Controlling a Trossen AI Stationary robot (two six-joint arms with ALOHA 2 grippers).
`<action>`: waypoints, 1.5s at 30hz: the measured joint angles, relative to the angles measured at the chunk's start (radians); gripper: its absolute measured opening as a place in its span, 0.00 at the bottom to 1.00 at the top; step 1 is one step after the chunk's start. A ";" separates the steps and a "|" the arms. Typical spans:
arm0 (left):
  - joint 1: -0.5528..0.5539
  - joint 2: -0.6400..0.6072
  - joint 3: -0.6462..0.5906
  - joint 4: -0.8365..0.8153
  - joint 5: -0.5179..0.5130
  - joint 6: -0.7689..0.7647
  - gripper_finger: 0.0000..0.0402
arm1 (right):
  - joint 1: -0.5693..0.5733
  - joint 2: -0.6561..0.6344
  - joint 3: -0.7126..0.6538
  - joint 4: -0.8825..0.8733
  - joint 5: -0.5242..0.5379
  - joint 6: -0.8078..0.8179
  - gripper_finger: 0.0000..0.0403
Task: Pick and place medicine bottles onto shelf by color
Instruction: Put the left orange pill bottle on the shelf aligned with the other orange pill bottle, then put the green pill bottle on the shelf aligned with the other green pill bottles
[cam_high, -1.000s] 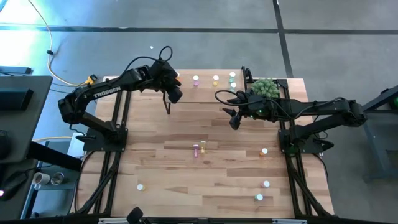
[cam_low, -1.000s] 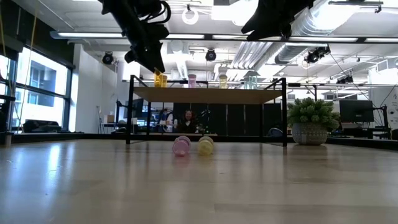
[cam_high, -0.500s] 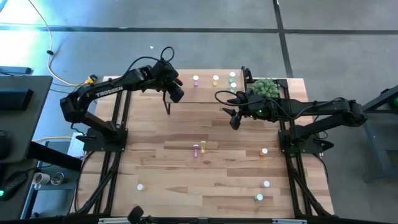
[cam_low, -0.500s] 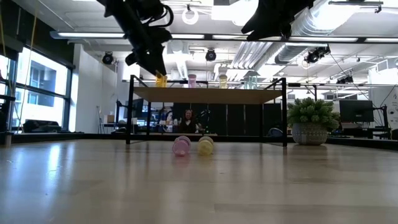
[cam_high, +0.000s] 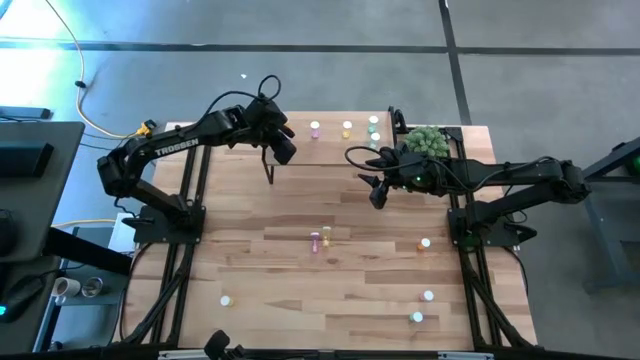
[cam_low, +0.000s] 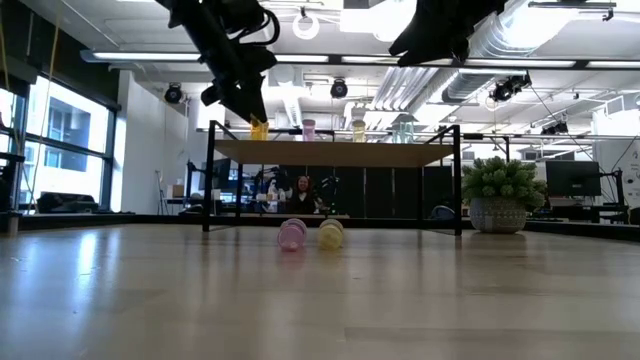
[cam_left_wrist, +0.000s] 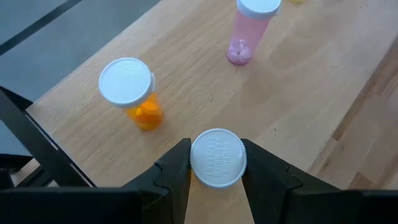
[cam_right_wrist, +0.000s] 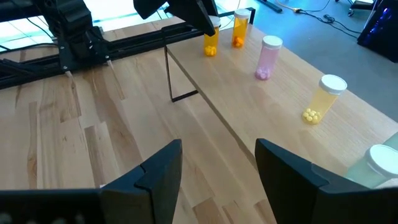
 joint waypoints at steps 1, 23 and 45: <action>0.000 0.000 0.000 0.000 0.003 0.000 0.29 | 0.000 0.000 0.000 0.000 0.000 0.000 0.48; 0.000 0.002 -0.004 -0.001 -0.004 0.000 0.43 | 0.000 0.000 0.000 0.001 0.000 0.007 0.48; 0.008 -0.103 -0.001 0.079 0.004 0.061 0.48 | 0.000 0.000 0.000 0.002 0.000 0.007 0.48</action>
